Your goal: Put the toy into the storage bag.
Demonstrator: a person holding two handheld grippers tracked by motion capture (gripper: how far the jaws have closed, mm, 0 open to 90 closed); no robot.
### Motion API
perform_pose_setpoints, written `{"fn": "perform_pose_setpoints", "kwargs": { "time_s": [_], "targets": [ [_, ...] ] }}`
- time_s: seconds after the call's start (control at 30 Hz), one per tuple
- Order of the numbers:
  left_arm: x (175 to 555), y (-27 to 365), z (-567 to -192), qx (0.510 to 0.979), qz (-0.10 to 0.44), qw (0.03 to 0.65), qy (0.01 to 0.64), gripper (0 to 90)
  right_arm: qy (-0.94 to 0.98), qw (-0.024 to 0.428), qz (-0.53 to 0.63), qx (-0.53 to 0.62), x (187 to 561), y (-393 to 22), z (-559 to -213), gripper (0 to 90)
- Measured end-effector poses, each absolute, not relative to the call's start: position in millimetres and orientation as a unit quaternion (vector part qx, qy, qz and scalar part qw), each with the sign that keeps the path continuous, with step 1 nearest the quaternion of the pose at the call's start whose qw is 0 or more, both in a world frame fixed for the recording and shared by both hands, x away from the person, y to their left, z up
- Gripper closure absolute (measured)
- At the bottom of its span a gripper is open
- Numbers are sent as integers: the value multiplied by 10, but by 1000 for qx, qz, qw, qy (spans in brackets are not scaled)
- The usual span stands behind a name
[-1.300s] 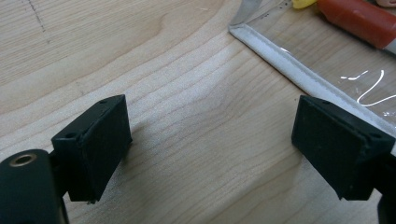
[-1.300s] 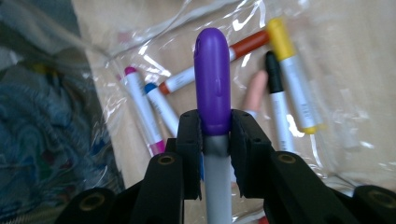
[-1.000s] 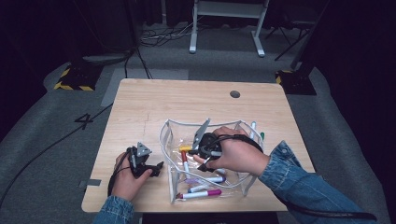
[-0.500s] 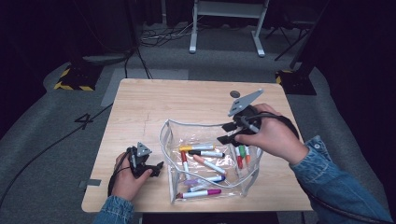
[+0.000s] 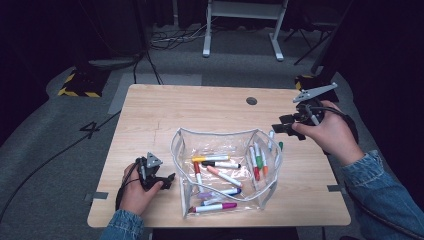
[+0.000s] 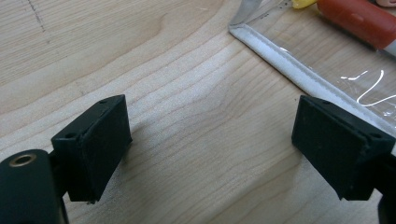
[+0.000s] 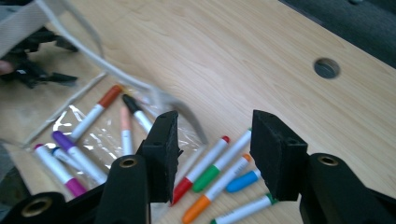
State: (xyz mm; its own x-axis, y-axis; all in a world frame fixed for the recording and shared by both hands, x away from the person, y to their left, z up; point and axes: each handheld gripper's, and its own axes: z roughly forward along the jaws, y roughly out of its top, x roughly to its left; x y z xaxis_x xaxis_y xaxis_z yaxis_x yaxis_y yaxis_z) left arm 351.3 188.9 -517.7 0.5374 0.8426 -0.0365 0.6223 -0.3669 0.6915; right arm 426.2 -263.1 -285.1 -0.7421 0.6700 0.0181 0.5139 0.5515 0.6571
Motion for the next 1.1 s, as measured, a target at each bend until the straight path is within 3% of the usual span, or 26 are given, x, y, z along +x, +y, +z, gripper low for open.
{"fn": "perform_pose_setpoints", "kwargs": {
  "time_s": [0.47,1.1],
  "targets": [
    [3512,1884,-5182,808,168,336,453,120,843,113,275,447,4638,-3175,-3616,482],
    [3513,1891,-5175,811,162,335,451,120,842,61,216,490,4720,-3092,-4658,503]
  ]
}}
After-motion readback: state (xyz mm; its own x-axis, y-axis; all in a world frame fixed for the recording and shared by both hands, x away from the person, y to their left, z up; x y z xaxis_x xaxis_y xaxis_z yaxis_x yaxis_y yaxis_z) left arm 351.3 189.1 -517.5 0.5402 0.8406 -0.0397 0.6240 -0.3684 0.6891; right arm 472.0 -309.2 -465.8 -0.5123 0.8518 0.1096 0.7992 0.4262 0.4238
